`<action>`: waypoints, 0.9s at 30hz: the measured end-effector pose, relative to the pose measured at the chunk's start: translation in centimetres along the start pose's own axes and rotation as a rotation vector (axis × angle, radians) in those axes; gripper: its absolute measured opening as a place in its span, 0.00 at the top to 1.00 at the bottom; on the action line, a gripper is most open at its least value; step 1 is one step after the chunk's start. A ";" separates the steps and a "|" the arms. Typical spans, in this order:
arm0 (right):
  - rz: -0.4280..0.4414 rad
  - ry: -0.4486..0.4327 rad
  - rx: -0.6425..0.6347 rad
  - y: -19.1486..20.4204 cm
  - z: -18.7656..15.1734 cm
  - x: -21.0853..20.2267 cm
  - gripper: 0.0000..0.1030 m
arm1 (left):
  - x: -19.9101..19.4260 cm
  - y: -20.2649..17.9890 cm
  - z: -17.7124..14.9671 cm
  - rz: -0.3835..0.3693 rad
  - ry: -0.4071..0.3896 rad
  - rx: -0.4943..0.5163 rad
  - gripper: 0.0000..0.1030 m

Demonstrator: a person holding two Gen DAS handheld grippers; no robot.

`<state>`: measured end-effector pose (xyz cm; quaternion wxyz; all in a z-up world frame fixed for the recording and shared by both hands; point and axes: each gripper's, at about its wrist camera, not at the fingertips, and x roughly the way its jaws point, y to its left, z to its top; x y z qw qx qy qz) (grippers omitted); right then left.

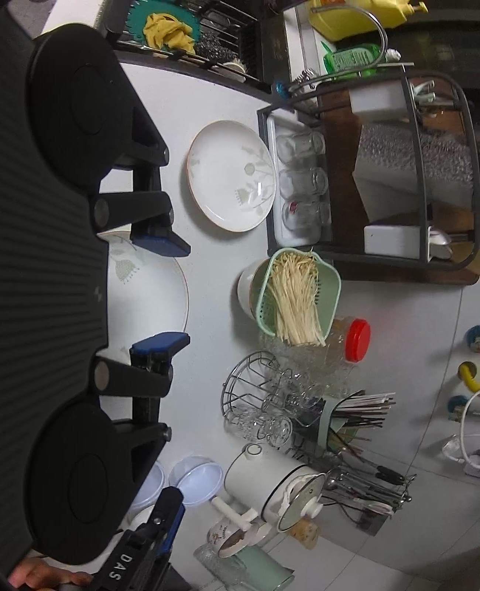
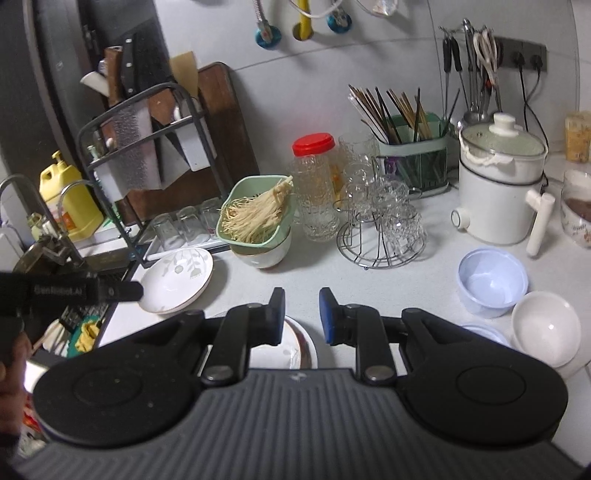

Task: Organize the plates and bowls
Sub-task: 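Lower the leaf-patterned plate onto the rose plate and open both grippers, then move both grippers to the small leaf-patterned plate beside the glass rack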

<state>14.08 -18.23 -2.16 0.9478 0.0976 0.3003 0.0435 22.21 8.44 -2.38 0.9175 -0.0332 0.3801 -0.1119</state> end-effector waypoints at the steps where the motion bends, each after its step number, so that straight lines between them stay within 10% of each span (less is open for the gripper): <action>1: 0.001 -0.004 -0.012 0.0 -0.1 -0.4 0.76 | -0.4 -0.1 -0.2 0.008 -0.006 -0.008 0.48; 8: 0.060 -0.010 -0.068 -0.5 -1.0 -2.4 0.62 | -3.6 -1.2 -2.5 0.071 -0.035 -0.027 0.24; 13: 0.134 -0.029 -0.094 -0.9 -1.8 -3.7 0.17 | -6.1 -1.5 -4.6 0.145 -0.068 -0.069 0.10; 27: 0.247 0.001 -0.167 0.7 -3.9 -4.3 0.17 | -9.2 -0.4 -9.6 0.252 -0.058 -0.176 0.09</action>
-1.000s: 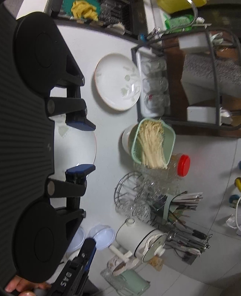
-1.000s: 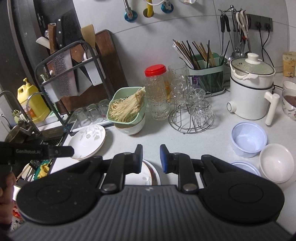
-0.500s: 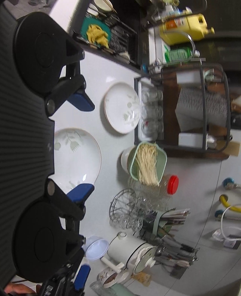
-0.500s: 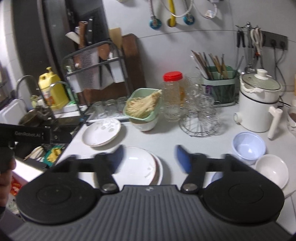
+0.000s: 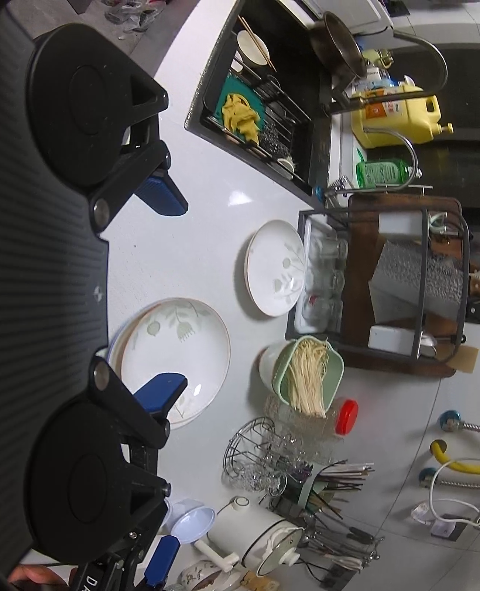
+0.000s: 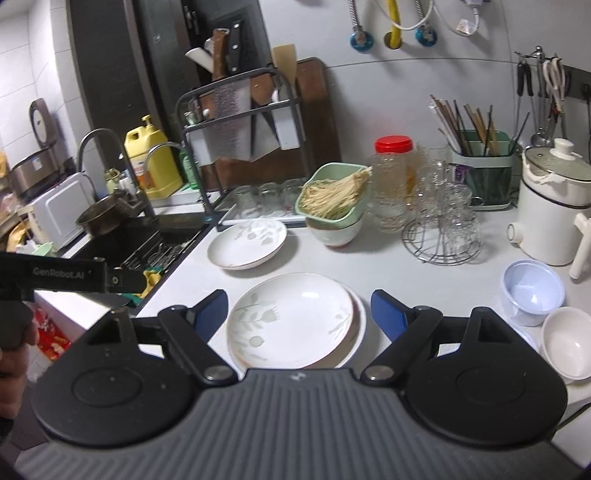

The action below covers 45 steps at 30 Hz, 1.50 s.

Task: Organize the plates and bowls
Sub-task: 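Move both grippers to the small leaf-patterned plate beside the glass rack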

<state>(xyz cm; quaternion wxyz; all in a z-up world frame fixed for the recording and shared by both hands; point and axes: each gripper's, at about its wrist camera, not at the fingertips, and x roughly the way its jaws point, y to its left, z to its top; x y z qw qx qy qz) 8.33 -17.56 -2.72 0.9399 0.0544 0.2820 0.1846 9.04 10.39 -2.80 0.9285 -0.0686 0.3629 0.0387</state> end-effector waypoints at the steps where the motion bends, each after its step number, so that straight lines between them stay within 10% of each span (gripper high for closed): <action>1: 0.003 0.004 -0.004 0.2 -0.1 0.1 0.17 | 0.0 0.2 -0.2 0.007 0.002 -0.002 0.08; 45: -0.066 0.091 0.040 5.5 4.4 14.6 0.17 | 17.0 8.8 10.6 -0.101 0.124 -0.016 0.09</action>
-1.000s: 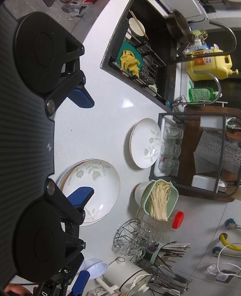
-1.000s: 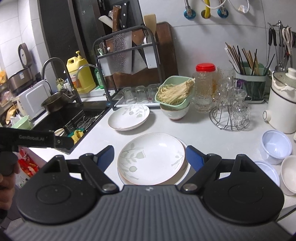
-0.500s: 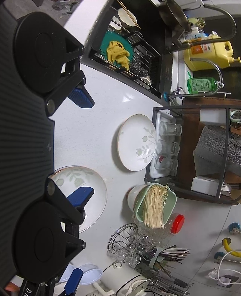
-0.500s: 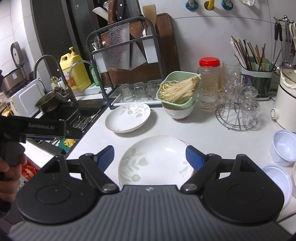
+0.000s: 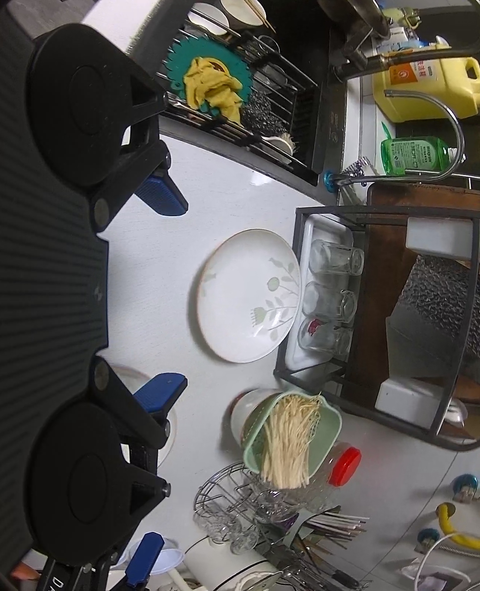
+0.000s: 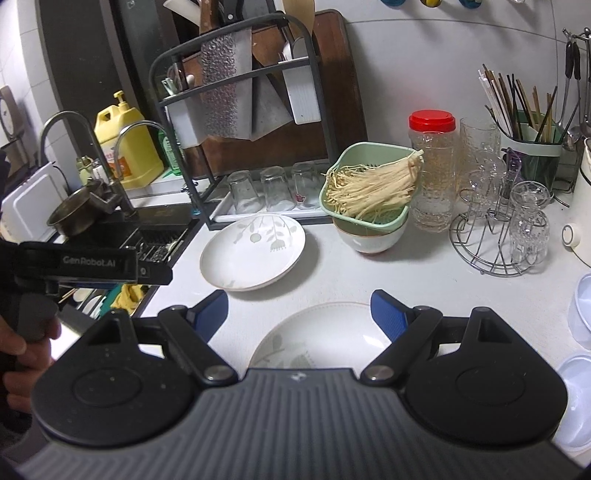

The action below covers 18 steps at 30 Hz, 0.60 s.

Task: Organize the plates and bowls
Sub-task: 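Move both grippers to the small leaf-patterned plate beside the glass rack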

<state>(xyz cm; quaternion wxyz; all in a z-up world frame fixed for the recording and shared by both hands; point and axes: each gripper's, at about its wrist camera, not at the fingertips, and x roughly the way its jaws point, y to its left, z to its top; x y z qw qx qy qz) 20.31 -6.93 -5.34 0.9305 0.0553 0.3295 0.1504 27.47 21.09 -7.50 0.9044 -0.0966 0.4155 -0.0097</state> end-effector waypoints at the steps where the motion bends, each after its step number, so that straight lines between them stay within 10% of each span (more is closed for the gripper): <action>1: -0.005 0.001 0.003 0.2 0.2 0.4 0.17 | 0.4 0.2 0.4 -0.005 0.002 0.001 0.09; 18: -0.066 0.061 0.063 4.3 2.2 8.4 0.17 | 7.5 6.3 6.1 -0.080 0.044 0.047 0.09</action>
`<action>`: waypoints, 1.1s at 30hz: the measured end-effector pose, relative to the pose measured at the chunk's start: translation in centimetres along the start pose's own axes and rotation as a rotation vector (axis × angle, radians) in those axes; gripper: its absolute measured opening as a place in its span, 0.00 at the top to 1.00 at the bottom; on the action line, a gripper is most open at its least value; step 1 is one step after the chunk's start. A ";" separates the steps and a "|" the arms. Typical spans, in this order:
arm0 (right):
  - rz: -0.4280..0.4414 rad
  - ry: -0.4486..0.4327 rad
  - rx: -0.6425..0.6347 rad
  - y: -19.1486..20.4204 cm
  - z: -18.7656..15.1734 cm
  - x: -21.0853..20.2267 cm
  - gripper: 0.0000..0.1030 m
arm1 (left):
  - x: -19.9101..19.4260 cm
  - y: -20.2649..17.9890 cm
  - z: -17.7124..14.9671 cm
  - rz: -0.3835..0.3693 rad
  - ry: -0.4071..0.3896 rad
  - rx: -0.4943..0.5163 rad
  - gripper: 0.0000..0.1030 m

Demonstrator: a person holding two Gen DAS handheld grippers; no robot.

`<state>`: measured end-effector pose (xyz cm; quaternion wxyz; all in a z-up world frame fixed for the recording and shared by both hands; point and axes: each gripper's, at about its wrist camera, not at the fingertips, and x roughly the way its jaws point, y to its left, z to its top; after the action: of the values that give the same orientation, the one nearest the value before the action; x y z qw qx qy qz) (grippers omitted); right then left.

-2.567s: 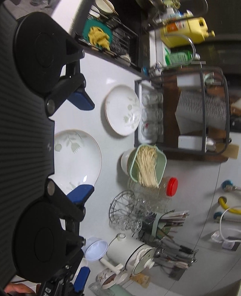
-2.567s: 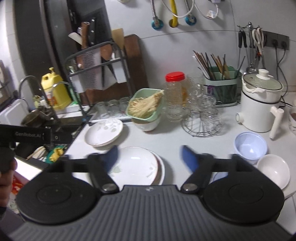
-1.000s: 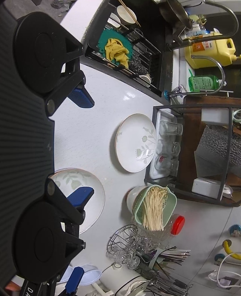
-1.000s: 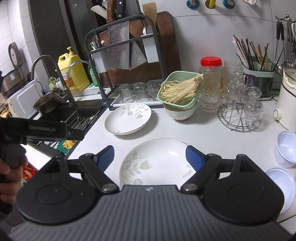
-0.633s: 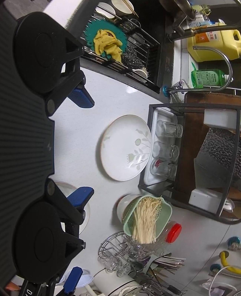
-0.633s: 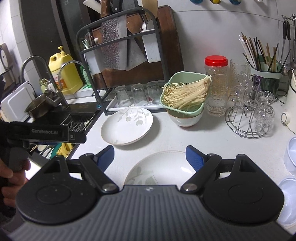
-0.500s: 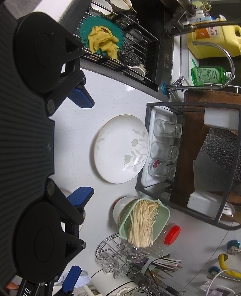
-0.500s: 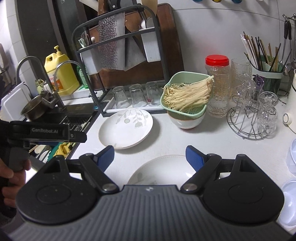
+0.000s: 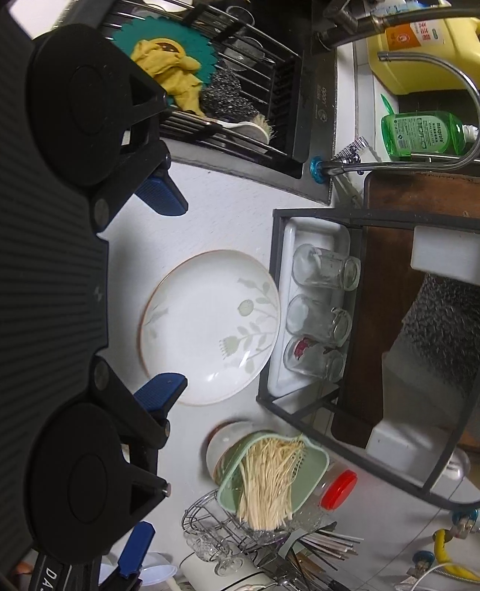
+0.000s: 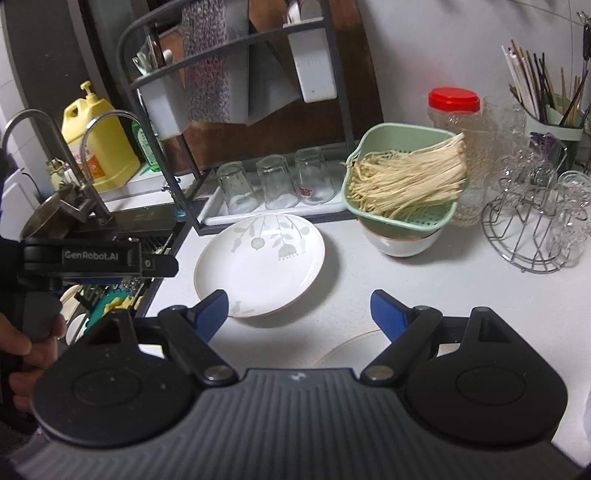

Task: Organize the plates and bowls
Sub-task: 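Move both grippers to the small leaf-patterned plate beside the glass rack, then close both grippers on the rim of the small leaf-patterned plate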

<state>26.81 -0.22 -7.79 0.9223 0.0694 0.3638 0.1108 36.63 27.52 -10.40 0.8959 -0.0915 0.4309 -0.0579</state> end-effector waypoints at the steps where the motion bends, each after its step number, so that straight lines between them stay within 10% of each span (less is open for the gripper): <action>1: -0.005 0.006 0.005 0.3 0.1 0.4 0.18 | 0.4 0.4 0.3 -0.005 0.002 0.004 0.09; 33: -0.117 0.148 0.140 1.6 3.9 13.0 0.28 | 12.2 5.7 7.0 -0.129 0.178 0.073 0.10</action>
<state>38.49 4.41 -13.11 0.8906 0.1040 0.4413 0.0359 49.84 31.70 -16.65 0.8512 -0.0808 0.4995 -0.1391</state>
